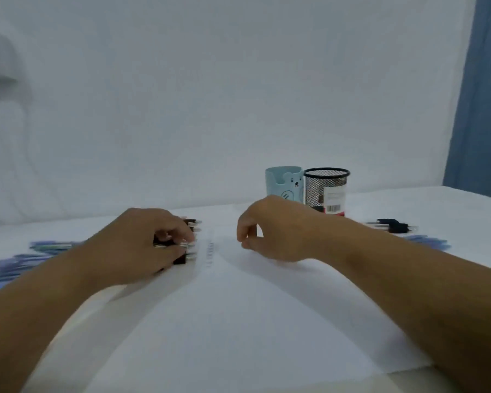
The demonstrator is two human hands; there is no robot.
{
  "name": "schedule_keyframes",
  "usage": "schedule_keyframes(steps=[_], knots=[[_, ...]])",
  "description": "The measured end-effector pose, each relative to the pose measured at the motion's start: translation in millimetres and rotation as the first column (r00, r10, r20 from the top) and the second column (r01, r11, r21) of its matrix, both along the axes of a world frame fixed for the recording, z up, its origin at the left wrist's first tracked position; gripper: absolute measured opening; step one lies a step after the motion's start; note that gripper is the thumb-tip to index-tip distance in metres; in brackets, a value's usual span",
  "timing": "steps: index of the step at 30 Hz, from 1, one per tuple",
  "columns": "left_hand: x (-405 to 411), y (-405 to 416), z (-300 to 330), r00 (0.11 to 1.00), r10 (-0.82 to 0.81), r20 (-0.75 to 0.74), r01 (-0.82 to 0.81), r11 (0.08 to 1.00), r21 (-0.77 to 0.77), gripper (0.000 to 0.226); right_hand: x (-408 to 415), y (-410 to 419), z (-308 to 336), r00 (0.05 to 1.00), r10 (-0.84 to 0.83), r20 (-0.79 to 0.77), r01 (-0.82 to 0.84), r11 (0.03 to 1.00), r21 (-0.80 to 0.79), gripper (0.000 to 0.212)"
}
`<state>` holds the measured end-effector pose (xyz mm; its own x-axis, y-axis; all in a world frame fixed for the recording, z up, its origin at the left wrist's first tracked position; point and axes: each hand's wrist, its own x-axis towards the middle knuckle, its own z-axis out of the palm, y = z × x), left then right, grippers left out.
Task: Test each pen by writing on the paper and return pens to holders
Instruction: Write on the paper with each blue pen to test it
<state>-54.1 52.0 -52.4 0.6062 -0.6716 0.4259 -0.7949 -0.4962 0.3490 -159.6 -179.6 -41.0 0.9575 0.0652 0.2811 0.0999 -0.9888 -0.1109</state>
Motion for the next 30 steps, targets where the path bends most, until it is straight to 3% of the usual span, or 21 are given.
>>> schedule_keyframes(steps=[6,21,30], knots=[[18,38,11,0.987,0.107,-0.122,-0.091,0.987,0.131,0.027,9,35,-26,0.988,0.148,0.039,-0.145,0.987,-0.062,0.018],[16,37,13,0.997,0.073,-0.021,-0.068,0.983,0.169,0.016,10,31,-33,0.982,0.179,0.067,-0.179,0.984,-0.013,0.018],[3,33,18,0.996,0.070,-0.053,-0.054,0.965,0.257,0.011,9,30,-33,0.979,0.195,0.061,-0.196,0.981,0.000,0.019]])
